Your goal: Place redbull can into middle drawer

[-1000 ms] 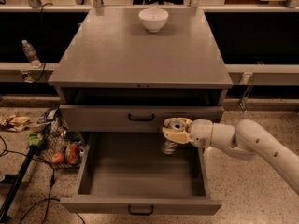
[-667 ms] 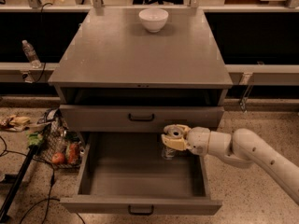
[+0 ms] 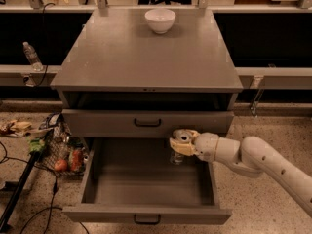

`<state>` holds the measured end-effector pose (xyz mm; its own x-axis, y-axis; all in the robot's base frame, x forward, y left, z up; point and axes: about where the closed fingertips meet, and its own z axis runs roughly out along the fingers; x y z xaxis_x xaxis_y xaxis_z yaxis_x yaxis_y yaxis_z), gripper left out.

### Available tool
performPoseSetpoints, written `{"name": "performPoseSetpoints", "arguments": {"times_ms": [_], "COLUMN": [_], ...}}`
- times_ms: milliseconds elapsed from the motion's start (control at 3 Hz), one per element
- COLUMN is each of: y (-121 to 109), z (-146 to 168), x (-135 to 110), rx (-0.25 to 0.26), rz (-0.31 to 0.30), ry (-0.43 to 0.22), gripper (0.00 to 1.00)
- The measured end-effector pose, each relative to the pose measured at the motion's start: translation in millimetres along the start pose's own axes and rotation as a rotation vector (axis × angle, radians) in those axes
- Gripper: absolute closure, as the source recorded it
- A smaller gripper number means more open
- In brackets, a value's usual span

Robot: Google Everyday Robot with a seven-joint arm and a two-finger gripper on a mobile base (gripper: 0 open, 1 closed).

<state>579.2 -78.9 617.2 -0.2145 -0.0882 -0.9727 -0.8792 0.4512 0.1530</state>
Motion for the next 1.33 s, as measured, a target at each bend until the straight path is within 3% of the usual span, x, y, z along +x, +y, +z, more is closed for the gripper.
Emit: {"name": "performPoseSetpoints", "arguments": {"times_ms": [333, 667, 1000, 1333], "y": [17.2, 40.5, 51.3, 55.2], "z": [-0.4, -5.5, -1.4, 10.0], "x": [44.2, 79.5, 100.9, 128.6], "rx": [-0.062, -0.116, -0.125, -0.093], "rz": [-0.033, -0.013, -0.046, -0.114], "ry": [0.02, 0.033, 0.04, 0.064], "gripper": [1.0, 1.0, 1.0, 1.0]}}
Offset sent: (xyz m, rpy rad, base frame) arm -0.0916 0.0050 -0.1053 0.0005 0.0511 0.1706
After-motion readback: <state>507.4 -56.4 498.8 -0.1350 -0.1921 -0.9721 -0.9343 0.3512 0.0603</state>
